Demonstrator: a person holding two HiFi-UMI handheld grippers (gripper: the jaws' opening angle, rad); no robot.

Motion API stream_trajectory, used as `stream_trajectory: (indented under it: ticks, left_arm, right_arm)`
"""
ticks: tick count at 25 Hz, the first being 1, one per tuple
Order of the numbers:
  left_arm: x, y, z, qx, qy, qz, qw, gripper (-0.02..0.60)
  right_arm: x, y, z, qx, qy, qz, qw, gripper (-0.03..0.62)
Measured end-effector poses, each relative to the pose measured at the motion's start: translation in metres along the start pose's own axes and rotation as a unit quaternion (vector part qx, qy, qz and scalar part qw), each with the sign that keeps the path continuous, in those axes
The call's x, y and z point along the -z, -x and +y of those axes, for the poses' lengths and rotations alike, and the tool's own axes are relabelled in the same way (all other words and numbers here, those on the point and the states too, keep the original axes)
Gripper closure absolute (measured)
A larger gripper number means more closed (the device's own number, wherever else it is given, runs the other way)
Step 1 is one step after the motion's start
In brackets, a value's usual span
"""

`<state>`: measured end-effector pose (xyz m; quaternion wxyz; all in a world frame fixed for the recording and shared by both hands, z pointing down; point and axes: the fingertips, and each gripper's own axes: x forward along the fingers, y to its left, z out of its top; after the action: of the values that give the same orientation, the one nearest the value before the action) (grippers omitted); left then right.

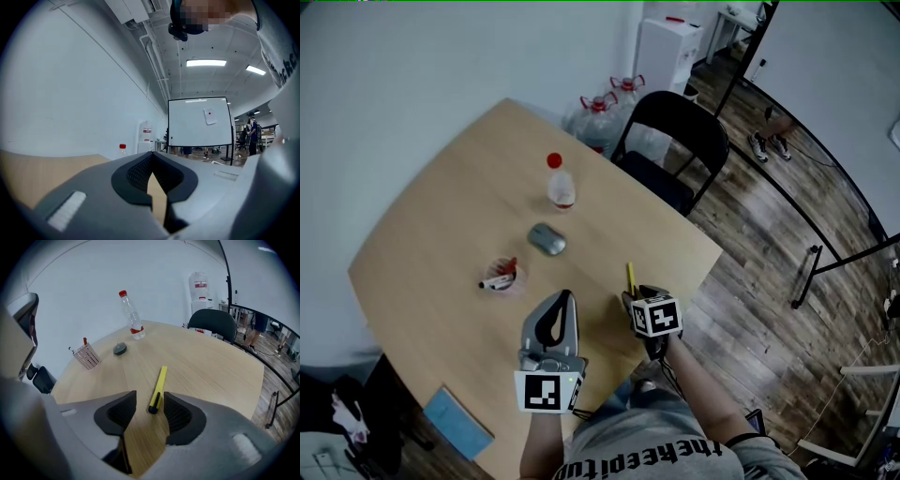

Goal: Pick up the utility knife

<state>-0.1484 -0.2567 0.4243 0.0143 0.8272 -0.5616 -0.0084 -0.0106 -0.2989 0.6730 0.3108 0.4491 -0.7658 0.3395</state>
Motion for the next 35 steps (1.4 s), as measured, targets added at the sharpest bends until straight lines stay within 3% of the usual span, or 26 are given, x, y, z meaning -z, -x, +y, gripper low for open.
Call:
stream_trajectory:
  ticks: [8, 17, 25, 35]
  left_arm:
    - [0.001, 0.001, 0.009, -0.005, 0.002, 0.001, 1.0000, 0.561]
    - [0.004, 0.001, 0.011, -0.007, 0.006, 0.000, 1.0000, 0.561]
    - [0.003, 0.004, 0.012, -0.011, 0.005, 0.000, 0.9999, 0.561]
    - [0.000, 0.010, 0.011, -0.023, 0.000, 0.001, 0.9997, 0.561]
  right_arm:
    - [0.004, -0.010, -0.002, 0.038, 0.021, 0.014, 0.999, 0.387]
    - [0.005, -0.014, -0.003, 0.062, 0.076, 0.007, 0.995, 0.405]
    - [0.006, -0.010, -0.005, 0.055, 0.021, -0.007, 0.998, 0.533]
    - [0.005, 0.007, -0.002, 0.021, -0.007, -0.036, 0.999, 0.540]
